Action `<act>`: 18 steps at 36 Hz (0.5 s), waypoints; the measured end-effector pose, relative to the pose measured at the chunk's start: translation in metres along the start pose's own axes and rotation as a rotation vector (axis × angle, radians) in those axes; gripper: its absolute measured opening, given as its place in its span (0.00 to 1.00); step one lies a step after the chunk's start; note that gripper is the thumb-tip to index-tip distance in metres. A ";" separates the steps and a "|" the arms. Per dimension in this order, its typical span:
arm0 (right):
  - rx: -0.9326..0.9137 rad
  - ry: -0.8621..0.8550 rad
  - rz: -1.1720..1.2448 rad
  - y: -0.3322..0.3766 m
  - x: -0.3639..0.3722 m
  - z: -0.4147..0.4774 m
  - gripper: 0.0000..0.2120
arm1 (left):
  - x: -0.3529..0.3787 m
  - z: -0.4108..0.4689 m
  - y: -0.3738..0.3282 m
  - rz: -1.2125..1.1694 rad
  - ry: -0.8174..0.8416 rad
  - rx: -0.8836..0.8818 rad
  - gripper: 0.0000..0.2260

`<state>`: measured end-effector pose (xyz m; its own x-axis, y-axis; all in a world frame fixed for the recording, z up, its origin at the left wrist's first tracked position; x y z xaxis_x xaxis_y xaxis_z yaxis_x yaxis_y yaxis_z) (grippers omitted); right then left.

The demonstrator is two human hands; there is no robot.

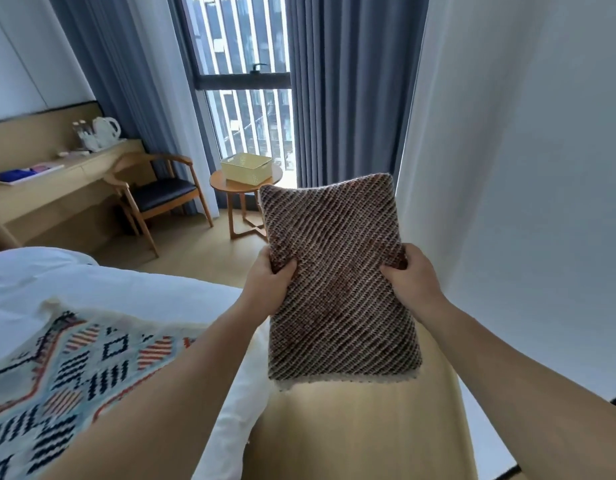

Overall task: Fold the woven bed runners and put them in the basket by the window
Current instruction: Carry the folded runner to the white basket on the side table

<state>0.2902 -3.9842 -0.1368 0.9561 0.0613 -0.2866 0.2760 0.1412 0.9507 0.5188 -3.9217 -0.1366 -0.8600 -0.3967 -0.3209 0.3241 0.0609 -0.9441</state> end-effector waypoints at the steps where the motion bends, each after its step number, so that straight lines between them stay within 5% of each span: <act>1: -0.006 0.008 -0.006 -0.002 0.001 0.013 0.10 | 0.004 0.012 0.000 0.005 -0.009 -0.003 0.16; 12: 0.015 0.048 0.012 -0.028 0.036 0.171 0.18 | 0.033 0.166 0.023 0.008 -0.032 -0.010 0.17; 18: 0.003 0.015 0.008 -0.037 0.072 0.274 0.13 | 0.044 0.283 0.041 0.036 -0.058 -0.006 0.16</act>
<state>0.3763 -4.2559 -0.1603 0.9568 0.0769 -0.2803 0.2683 0.1378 0.9534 0.6059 -4.1955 -0.1673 -0.8232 -0.4469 -0.3502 0.3523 0.0818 -0.9323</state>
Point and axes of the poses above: each hand's wrist, its own z-axis towards the middle knuckle, its own x-axis out of the palm, y = z × x, the point moved 1 cm from there along z, towards the middle knuckle, and after that the axes turned 5 degrees about z, right-handed, at the moved point
